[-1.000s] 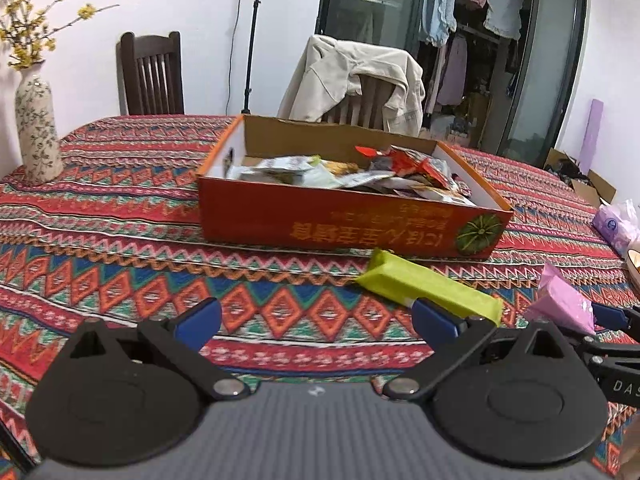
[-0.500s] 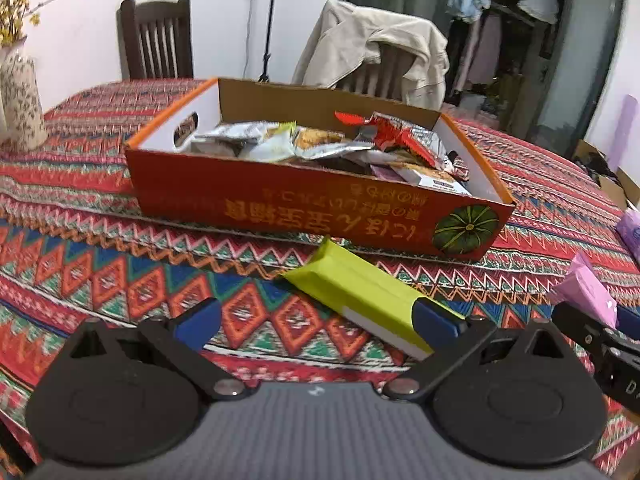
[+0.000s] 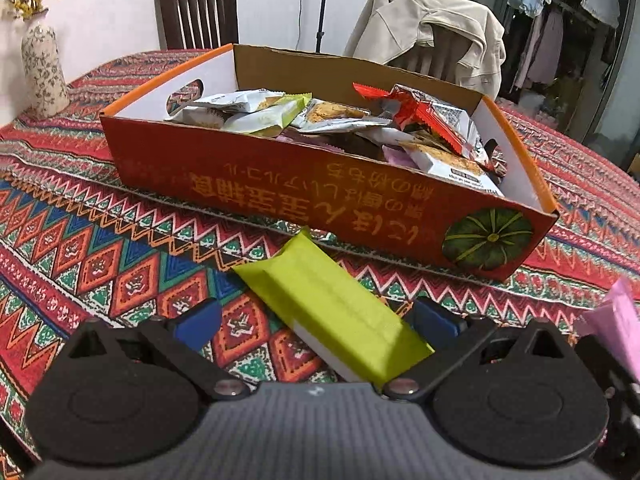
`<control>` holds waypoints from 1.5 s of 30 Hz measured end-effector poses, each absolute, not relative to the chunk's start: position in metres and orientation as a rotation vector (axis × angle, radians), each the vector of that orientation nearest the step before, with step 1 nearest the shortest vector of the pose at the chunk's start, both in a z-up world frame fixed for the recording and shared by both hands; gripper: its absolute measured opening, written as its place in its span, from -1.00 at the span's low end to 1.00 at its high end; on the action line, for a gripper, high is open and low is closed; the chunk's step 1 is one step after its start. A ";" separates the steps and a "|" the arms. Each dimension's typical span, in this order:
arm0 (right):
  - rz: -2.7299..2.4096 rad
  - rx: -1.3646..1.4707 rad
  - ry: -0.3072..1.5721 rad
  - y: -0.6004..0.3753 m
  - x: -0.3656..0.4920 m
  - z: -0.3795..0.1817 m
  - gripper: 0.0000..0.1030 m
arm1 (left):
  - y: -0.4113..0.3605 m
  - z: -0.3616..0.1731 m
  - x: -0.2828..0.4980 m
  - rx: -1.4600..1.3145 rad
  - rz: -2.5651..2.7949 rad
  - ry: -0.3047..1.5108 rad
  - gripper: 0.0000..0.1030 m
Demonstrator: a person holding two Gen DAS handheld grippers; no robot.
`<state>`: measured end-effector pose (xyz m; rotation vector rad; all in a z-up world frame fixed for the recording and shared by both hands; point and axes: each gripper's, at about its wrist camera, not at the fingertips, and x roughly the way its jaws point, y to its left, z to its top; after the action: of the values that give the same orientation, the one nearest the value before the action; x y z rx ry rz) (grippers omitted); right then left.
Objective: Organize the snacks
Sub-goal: 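Grasp the green bar with the left gripper while the right holds the pink packet, then carry both packets over the orange box and open both grippers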
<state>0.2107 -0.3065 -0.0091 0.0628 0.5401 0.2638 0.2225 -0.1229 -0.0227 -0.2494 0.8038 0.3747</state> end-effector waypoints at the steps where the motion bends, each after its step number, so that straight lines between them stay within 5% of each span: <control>1: 0.267 0.063 0.539 -0.307 0.211 -0.009 0.47 | -0.124 -0.023 0.223 -0.245 0.383 0.805 1.00; 16: 0.285 0.052 0.565 -0.300 0.215 -0.015 0.47 | -0.121 -0.028 0.223 -0.172 0.422 0.848 0.98; 20: 0.292 0.044 0.563 -0.298 0.212 -0.015 0.48 | -0.112 -0.025 0.211 -0.141 0.361 0.846 0.73; 22: 0.297 0.030 0.562 -0.295 0.210 -0.014 0.48 | -0.109 -0.023 0.205 -0.130 0.323 0.842 0.44; 24: 0.303 0.016 0.560 -0.293 0.207 -0.013 0.48 | -0.108 -0.019 0.199 -0.113 0.279 0.835 -0.09; 27: 0.311 0.003 0.558 -0.290 0.201 -0.011 0.48 | -0.106 -0.018 0.192 -0.093 0.222 0.829 -0.23; 45: 0.309 -0.034 0.524 -0.269 0.175 0.010 0.48 | -0.079 0.015 0.153 -0.103 0.130 0.700 -0.29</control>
<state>0.1751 -0.2687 0.0102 -0.0339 0.5240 0.3091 0.1531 -0.0791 0.0146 -0.1032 0.7003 0.1302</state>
